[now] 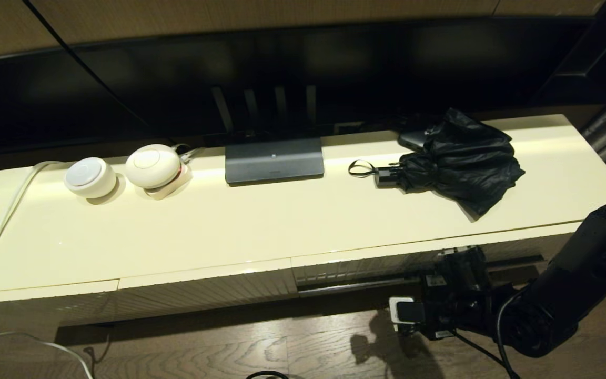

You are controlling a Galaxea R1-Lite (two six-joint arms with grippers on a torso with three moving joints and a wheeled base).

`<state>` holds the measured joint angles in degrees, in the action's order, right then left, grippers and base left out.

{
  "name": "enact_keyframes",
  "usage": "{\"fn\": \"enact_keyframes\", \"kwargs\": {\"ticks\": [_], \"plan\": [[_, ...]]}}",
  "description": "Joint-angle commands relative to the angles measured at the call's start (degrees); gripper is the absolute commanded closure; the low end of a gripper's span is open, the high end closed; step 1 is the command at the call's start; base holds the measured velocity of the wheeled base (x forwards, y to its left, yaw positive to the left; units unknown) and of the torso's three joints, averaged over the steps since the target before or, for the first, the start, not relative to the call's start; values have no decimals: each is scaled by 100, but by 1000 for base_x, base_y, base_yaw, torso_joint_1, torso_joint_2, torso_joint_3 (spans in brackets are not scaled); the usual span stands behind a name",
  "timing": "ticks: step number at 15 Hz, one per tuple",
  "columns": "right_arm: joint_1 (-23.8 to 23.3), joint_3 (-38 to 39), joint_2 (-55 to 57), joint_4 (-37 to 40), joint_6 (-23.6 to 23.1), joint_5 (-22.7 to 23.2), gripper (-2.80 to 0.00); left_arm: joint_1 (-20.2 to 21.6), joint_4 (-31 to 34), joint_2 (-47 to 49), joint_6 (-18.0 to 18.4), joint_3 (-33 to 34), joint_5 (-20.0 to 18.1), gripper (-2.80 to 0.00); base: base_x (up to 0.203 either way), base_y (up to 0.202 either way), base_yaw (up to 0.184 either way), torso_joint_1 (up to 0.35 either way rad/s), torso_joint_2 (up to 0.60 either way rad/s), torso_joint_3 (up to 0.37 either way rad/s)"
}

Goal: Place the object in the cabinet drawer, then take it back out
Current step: Open the drawer

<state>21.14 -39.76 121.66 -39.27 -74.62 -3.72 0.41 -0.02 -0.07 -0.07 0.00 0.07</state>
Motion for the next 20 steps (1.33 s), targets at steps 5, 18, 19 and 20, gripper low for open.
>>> {"fn": "enact_keyframes", "kwargs": {"ticks": [5,18,19,20], "plan": [[-29,-76,226,-22,-45,3,-280,2,-2,3,-1,18,1,0,0,0,0,0,0,0],[79,444,134,-28,-53,12,-280,2,-1,0,-1,18,1,0,0,0,0,0,0,0],[101,479,120,-28,-53,20,-280,2,-6,7,-1,18,1,0,0,0,0,0,0,0],[110,532,111,-37,-61,20,-280,2,-6,-1,-1,18,1,0,0,0,0,0,0,0]]}}
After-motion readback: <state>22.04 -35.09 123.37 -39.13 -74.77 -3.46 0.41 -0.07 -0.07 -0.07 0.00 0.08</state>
